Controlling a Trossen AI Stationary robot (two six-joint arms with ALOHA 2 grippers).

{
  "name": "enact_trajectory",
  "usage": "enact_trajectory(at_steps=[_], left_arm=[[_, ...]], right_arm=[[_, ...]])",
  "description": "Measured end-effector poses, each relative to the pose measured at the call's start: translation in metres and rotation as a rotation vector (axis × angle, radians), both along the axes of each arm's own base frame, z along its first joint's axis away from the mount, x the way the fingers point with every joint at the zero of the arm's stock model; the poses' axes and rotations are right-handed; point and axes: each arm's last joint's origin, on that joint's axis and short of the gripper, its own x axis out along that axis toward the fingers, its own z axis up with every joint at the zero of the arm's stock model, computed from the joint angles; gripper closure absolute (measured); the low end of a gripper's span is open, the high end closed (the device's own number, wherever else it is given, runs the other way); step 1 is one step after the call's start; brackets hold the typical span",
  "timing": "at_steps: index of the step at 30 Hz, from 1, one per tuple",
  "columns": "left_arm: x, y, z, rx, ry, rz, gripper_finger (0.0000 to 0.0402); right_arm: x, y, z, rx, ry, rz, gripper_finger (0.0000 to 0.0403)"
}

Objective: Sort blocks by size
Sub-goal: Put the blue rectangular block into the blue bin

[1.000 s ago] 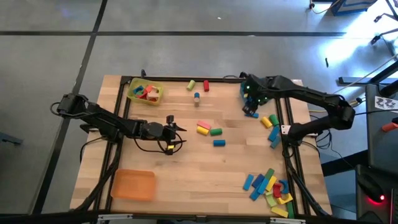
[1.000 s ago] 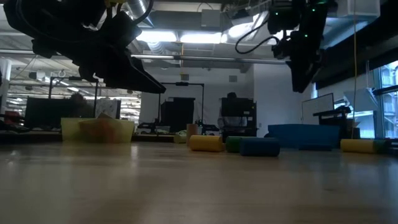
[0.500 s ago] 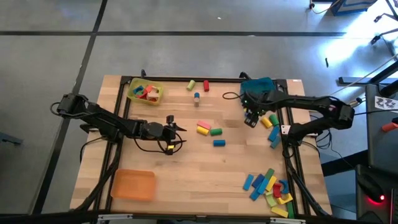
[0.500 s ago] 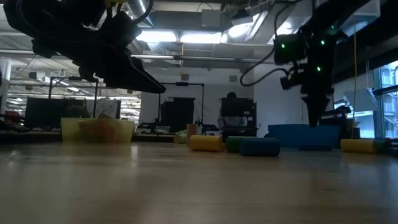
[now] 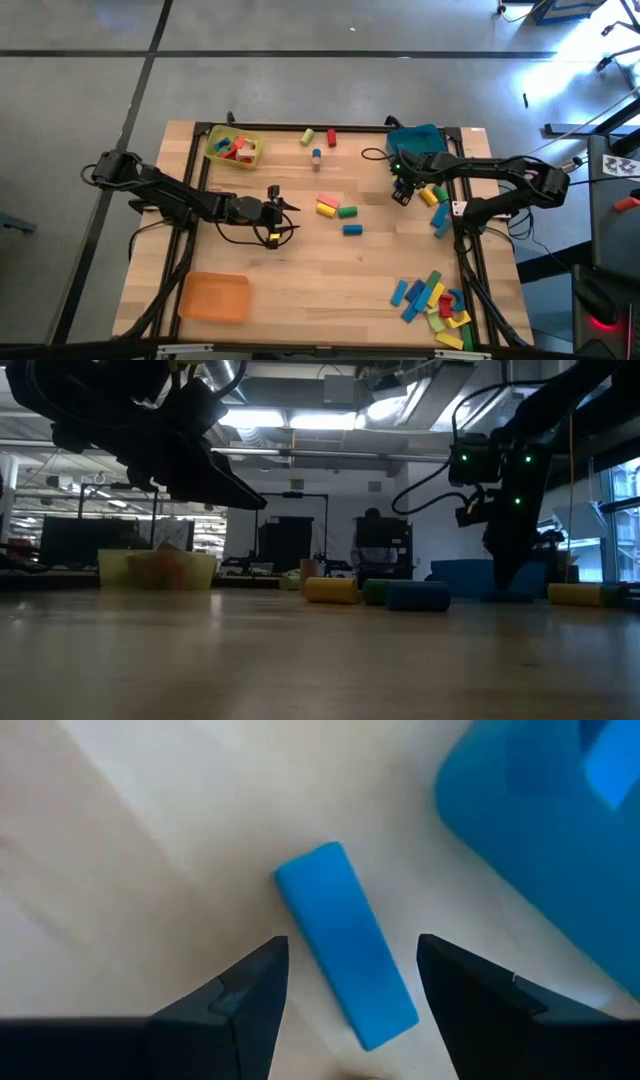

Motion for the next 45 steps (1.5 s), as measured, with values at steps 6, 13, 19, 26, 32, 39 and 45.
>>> enact_trajectory(at_steps=[6, 13, 19, 26, 32, 39, 45], left_arm=[[0.000, 0.000, 0.000, -0.007, 0.002, 0.003, 0.0190], [0.000, 0.000, 0.000, -0.007, 0.002, 0.003, 0.0190], [0.000, 0.000, 0.000, -0.007, 0.003, 0.003, 0.0190], [0.000, 0.000, 0.000, -0.007, 0.002, 0.003, 0.0190], [0.000, 0.000, 0.000, -0.007, 0.002, 0.003, 0.0190], [0.000, 0.000, 0.000, -0.007, 0.000, 0.003, 0.0190], [0.000, 0.000, 0.000, -0.007, 0.000, 0.003, 0.0190]], right_arm=[[-0.006, -0.011, -0.013, 0.045, 0.012, -0.053, 0.0178], [-0.006, -0.014, -0.017, 0.086, -0.001, -0.059, 0.0209], [-0.006, -0.014, -0.017, 0.092, -0.007, -0.056, 0.0287], [-0.006, -0.013, -0.017, 0.106, -0.021, -0.097, 0.0287], [-0.005, -0.009, -0.006, 0.126, -0.009, -0.109, 0.0264], [0.003, -0.001, 0.026, 0.106, -0.044, -0.059, 0.0338], [0.004, 0.001, 0.039, 0.095, -0.091, -0.069, 0.0391]])
